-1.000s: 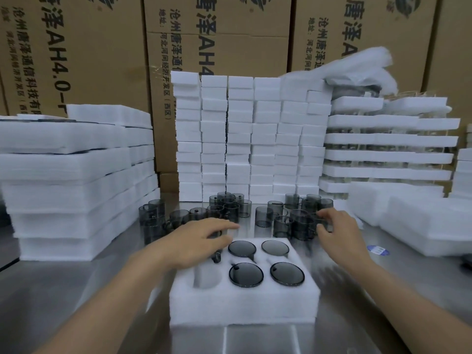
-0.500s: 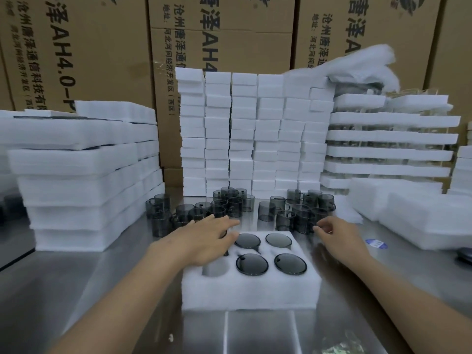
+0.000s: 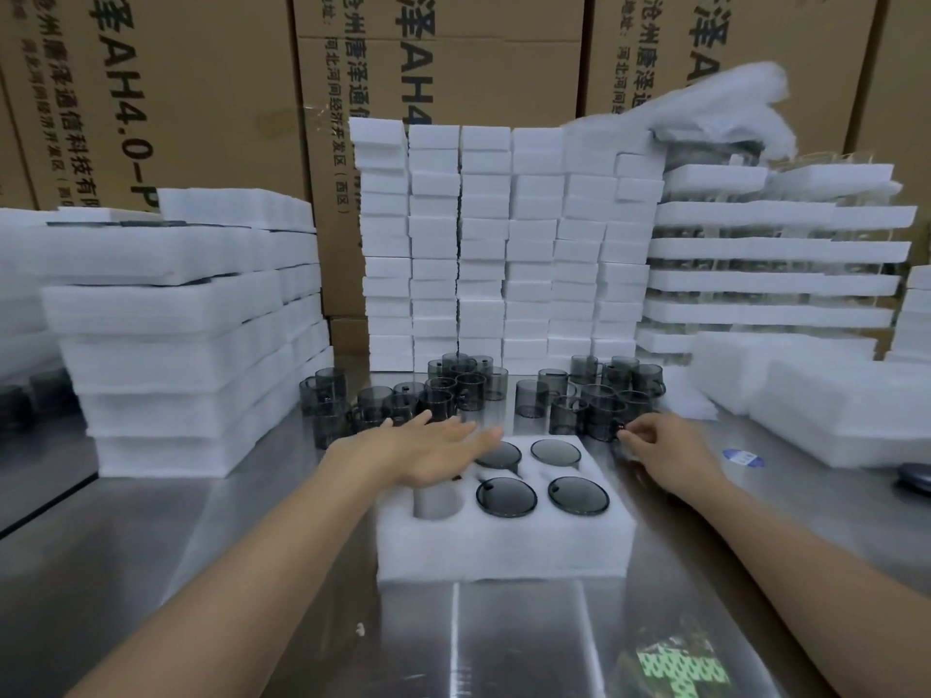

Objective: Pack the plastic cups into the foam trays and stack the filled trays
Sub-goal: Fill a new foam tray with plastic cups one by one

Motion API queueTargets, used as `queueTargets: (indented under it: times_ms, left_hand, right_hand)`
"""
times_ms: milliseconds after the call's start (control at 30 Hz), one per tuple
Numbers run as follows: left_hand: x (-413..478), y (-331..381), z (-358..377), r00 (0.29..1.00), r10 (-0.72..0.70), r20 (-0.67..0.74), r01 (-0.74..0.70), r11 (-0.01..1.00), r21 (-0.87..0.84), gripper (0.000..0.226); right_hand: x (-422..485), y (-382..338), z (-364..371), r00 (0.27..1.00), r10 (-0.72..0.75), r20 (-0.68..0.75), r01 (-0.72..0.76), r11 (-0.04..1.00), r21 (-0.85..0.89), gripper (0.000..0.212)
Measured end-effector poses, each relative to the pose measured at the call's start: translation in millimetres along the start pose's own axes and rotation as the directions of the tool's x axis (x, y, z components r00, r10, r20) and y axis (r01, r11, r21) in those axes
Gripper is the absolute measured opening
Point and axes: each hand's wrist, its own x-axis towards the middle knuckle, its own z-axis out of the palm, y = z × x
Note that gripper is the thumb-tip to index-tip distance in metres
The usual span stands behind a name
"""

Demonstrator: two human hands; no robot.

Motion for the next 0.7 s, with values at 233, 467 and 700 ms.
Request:
queueTargets:
  times_ms: [233, 467, 700]
  left_hand:
    - [22.3, 12.8, 17.2, 0.986, 0.072, -0.147, -0.087, 0.991, -0.102, 0.078]
    - [22.2, 10.5, 20.0, 0.983, 0.061, -0.175, -0.082, 0.989, -0.119, 0.098]
    - [9.4, 7.8, 20.7, 0.971, 0.084, -0.224, -0.122, 0.979, -0.164, 0.100]
  right_hand:
    - [8.4, 5.0, 4.8, 0.998, -0.042, 0.041, 0.041, 0.999, 0.030, 0.032]
    - [2.9, -11.5, 6.0, 0.998, 0.006, 0.067, -0.020, 0.977, 0.212, 0.027]
    - [-2.9, -22.1, 6.2, 0.998, 0.043, 0.053, -0.054, 0.975, 0.215, 0.024]
